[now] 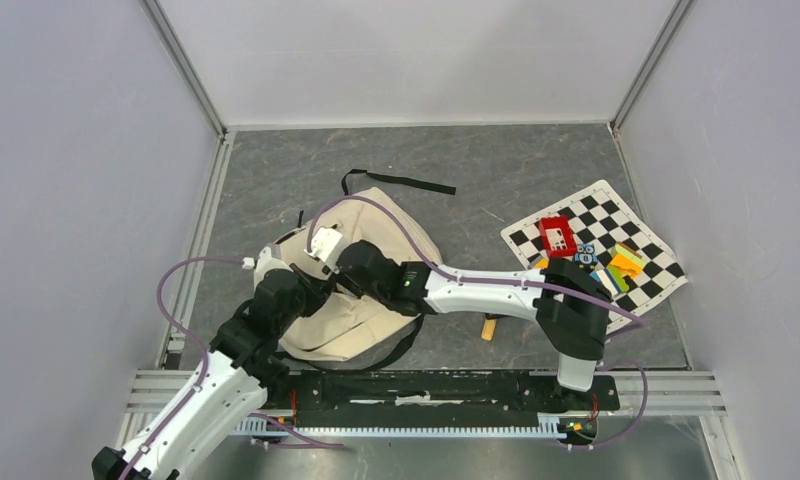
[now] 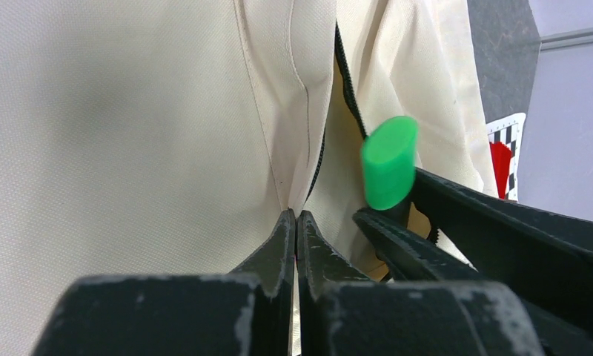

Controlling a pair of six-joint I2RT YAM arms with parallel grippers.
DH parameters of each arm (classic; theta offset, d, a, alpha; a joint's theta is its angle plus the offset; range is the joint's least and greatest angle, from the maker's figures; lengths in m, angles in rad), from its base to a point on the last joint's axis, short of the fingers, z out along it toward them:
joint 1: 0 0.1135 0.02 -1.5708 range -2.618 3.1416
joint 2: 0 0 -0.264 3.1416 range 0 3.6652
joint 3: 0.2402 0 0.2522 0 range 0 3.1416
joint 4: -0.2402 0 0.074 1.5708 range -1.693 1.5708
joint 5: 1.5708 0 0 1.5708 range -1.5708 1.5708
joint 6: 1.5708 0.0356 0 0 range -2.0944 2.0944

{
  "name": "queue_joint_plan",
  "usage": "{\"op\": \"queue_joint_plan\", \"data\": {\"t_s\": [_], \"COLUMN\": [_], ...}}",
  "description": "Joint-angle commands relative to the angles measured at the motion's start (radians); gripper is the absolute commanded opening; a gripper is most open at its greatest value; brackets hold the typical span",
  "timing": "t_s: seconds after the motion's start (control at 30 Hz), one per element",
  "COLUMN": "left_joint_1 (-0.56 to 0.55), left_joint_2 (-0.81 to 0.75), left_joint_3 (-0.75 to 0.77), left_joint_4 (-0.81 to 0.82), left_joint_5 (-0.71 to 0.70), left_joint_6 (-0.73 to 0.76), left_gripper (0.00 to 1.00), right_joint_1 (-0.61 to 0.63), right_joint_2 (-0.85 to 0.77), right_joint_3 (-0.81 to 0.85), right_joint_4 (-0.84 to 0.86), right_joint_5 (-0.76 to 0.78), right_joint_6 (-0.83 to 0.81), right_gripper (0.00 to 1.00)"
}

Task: Pack the student bag
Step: Place the stationery in the student bag.

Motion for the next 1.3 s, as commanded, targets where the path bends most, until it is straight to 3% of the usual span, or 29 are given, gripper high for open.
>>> {"op": "queue_joint_plan", "data": {"t_s": [0.0,0.13,0.27,0.8,0.87,0.97,1.27], "left_joint_1": [0.004,0.004,0.004,0.004,0.004,0.003,0.004], "left_joint_2": [0.029,0.034,0.031,0.034,0.034,0.032,0.024], "left_joint_3": [0.051,0.052,0.044,0.056,0.055,0.049,0.047], "left_joint_4": [0.022,0.025,0.027,-0.011,-0.003,0.005,0.013], "left_joint_5": [-0.004,-0.005,-0.006,-0.022,-0.018,-0.01,-0.001], "left_joint_6": [0.046,0.046,0.037,0.065,0.064,0.059,0.065], "left_gripper": [0.02,0.02,0.02,0.02,0.02,0.02,0.02], "right_joint_1": [-0.004,-0.003,-0.004,-0.056,-0.063,-0.062,-0.083], "right_joint_2": [0.047,0.049,0.01,-0.129,-0.115,-0.075,0.061], "right_joint_3": [0.112,0.137,0.1,0.008,0.012,0.029,0.12], "right_joint_4": [-0.162,-0.226,-0.197,-0.114,-0.109,-0.098,-0.097], "right_joint_5": [-0.049,0.023,0.02,-0.107,-0.131,-0.144,-0.132], "right_joint_6": [-0.125,-0.137,-0.106,-0.01,-0.02,-0.04,-0.035], "right_gripper": [0.03,0.28,0.47,0.69,0.78,0.84,0.89]}}
